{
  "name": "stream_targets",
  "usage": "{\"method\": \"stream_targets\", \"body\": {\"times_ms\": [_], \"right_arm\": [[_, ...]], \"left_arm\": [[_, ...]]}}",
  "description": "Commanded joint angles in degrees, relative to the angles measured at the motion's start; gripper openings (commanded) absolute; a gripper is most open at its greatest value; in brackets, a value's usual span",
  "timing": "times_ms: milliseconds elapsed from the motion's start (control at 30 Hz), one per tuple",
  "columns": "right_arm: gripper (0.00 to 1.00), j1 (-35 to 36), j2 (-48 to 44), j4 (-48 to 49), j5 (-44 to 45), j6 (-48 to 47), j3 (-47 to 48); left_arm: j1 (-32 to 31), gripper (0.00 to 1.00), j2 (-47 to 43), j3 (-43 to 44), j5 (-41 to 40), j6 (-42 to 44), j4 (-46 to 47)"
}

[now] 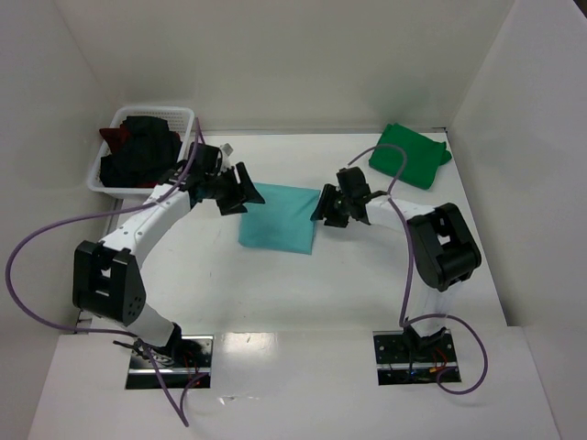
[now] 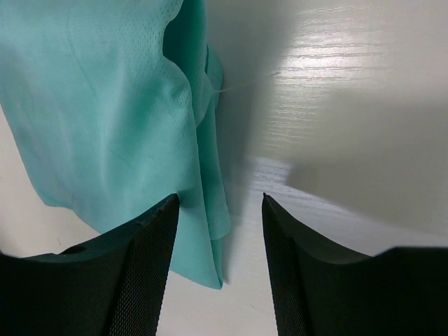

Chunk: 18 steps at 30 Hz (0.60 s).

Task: Fold and stack the t-shirts
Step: Smooth out wrinkles on the folded tshirt, then put the neatly folded tshirt into the corner of the board with the right arm

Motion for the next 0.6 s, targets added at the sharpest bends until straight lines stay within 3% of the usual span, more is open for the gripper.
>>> {"method": "stream_targets", "body": {"times_ms": [0,567], "right_arm": [[0.57,1.0,2.3,5.0,-0.3,1.2,0.1],[0.57,4.0,10.8,11.1,-6.2,5.0,0.1]], "left_arm": [[0.5,0.71,-1.6,1.9,2.6,1.8,-2.0],[2.8,0.76,-8.8,0.7,2.7,2.9,-4.3]]}}
